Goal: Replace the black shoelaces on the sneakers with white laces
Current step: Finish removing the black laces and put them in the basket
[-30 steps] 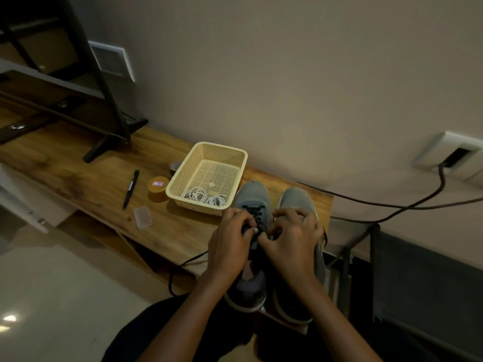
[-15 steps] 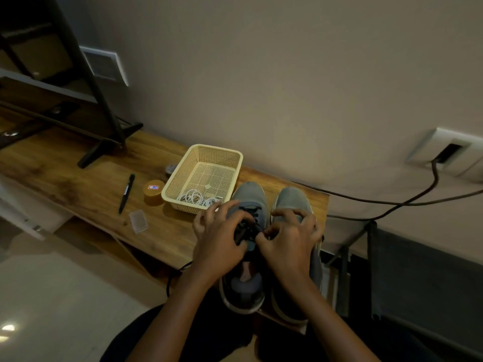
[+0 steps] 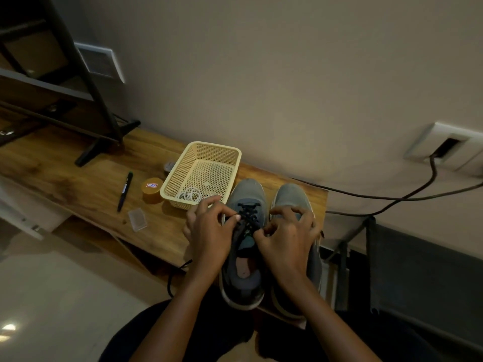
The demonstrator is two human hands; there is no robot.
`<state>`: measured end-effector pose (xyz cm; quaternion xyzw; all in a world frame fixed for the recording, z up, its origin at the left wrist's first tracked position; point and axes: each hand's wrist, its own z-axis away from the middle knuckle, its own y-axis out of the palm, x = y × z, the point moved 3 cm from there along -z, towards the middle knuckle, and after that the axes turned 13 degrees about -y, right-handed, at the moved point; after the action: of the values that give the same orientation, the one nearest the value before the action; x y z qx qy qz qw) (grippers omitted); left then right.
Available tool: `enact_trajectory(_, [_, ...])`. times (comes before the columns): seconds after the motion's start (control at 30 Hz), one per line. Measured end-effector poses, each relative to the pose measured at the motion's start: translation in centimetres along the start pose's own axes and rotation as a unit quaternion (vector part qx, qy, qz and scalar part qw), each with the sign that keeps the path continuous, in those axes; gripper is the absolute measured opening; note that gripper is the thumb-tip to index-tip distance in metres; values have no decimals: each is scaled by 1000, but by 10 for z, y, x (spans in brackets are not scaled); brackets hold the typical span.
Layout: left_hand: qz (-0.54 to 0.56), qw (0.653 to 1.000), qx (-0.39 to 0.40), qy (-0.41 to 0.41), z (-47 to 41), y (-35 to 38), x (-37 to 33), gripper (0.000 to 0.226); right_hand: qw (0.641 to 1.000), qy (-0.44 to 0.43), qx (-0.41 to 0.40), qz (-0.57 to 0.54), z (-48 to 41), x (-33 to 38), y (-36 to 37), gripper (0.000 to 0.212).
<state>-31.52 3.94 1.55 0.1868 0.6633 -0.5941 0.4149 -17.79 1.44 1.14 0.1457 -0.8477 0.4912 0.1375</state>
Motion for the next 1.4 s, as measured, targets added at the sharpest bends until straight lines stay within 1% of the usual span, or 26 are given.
enact_trajectory(0.03, [-6,1000,11,7,0,0,0,9,1000,0,0,-1,0,-1,0,14])
enact_trajectory(0.07, [-28,998,33,35,0,0,0,16,1000,1,-1,-5,0,-2,0,13])
enact_trajectory(0.13, [-94,985,79,120,3,5,-1,40,1000,6,-5,-15,-1,-3,0,13])
enact_trajectory(0.17, [-131,975,86,155,5,8,-2,44,1000,6,-6,-19,-1,-3,-1,13])
enact_trajectory(0.23, [-179,964,68,184,8,11,-3,31,1000,0,-2,-15,-1,-2,-1,13])
enact_trajectory(0.33, [-177,968,38,174,8,13,-5,13,1000,-1,1,-6,-1,-1,-2,14])
enact_trajectory(0.47, [-147,975,-2,170,8,12,-7,11,1000,2,1,5,-1,0,-1,14])
enact_trajectory(0.5, [-126,980,-11,153,8,10,-7,12,1000,4,2,8,0,0,-1,13])
enact_trajectory(0.57, [-68,993,-23,95,6,5,-5,13,1000,6,4,12,1,-1,0,12])
enact_trajectory(0.63, [-17,999,-33,40,4,1,-2,12,1000,5,3,12,2,-1,1,11])
enact_trajectory(0.67, [-2,999,-33,32,3,0,-1,10,1000,4,1,14,1,-1,1,11])
enact_trajectory(0.7, [6,999,-23,41,2,0,-1,9,1000,3,-1,14,1,-2,1,11])
enact_trajectory(0.73, [1,998,1,63,2,0,-2,14,1000,4,-3,13,1,-2,2,10])
enact_trajectory(0.8, [-59,989,64,123,5,5,-3,32,1000,4,-10,5,0,-3,1,10])
enact_trajectory(0.83, [-107,980,80,147,7,8,-3,34,1000,1,-14,4,0,-4,1,10])
enact_trajectory(0.9, [-180,966,79,167,10,12,-3,24,1000,-7,-17,6,0,-3,0,10])
enact_trajectory(0.93, [-193,965,71,164,10,12,-4,19,1000,-8,-17,5,0,-3,0,11])
enact_trajectory(1.03, [-193,967,42,163,11,12,-6,10,1000,-4,-12,6,1,-1,-1,13])
enact_trajectory(1.1, [-170,970,28,169,10,11,-7,8,1000,1,-10,10,1,-1,-1,15])
enact_trajectory(1.17, [-123,981,14,148,9,9,-7,9,1000,9,-11,10,1,-1,0,14])
enact_trajectory(1.27, [-40,997,-3,64,6,4,-4,13,1000,9,-16,11,2,0,1,14])
enact_trajectory(1.33, [5,1000,-23,12,5,0,-1,15,1000,8,-18,7,3,1,1,14])
enact_trajectory(1.4, [16,999,-42,10,4,-2,0,12,1000,9,-23,2,3,0,1,15])
